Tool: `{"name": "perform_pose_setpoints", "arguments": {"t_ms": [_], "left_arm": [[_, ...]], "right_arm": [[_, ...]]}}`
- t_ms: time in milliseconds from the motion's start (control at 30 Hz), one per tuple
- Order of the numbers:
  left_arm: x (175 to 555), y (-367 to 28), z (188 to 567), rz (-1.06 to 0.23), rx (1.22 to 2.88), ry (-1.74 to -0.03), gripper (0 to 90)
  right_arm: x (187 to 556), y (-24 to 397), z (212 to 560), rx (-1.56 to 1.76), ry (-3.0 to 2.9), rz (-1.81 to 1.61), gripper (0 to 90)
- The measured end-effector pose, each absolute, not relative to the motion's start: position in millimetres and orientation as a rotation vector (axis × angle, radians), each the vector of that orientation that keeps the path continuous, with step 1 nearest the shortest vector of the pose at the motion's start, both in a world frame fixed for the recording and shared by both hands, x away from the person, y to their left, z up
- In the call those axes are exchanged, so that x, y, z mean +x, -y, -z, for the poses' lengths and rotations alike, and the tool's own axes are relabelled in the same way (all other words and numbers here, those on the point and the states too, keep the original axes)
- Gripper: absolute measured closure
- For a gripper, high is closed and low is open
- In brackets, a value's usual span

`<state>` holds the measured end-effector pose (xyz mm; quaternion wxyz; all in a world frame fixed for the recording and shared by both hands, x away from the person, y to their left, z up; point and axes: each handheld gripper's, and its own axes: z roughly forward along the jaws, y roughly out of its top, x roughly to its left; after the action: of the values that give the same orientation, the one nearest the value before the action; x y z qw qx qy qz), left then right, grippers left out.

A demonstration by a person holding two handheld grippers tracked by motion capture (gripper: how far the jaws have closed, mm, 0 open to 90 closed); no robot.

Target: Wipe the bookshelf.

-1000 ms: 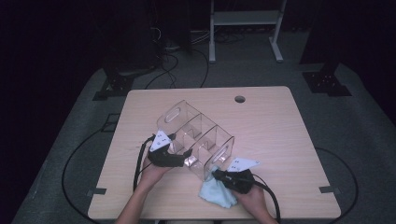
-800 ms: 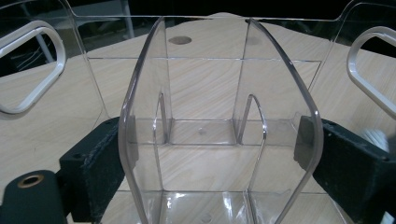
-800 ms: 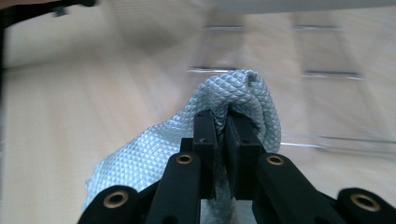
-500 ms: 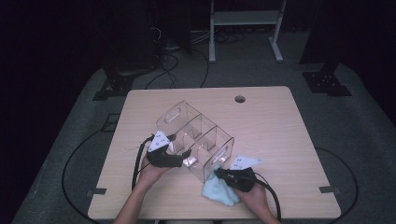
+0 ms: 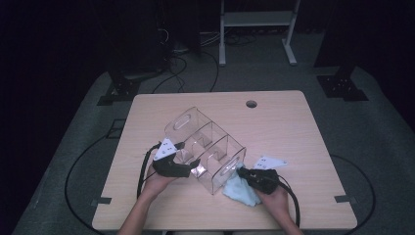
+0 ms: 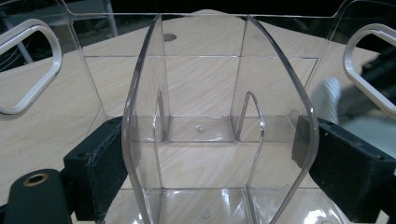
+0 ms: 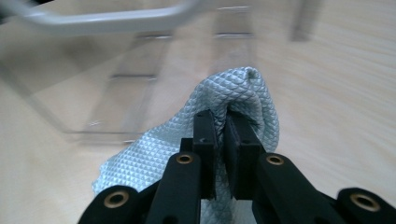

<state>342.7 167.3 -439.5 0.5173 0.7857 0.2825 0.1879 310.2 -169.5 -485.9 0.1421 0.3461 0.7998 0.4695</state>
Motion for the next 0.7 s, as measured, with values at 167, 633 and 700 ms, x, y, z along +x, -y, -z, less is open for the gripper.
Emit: {"name": "perform_pose_setpoints", "arguments": {"t_ms": [167,633,700], "left_arm": [[342.9,-166.7,439.1,-0.452,1.89,-0.675,10.8],[342.7,-167.7,439.9,-0.449,1.885,-0.679,10.7],[342.5,-167.6,440.1,-0.45,1.882,-0.679,10.7]], "right_arm": [[312.8,171.6,492.1,1.047,-2.302,-1.357,83.0],[314.6,173.4,496.0,1.036,-2.3,-1.337,83.1],[312.0,173.3,488.7,1.017,-2.275,-1.367,83.1]]}}
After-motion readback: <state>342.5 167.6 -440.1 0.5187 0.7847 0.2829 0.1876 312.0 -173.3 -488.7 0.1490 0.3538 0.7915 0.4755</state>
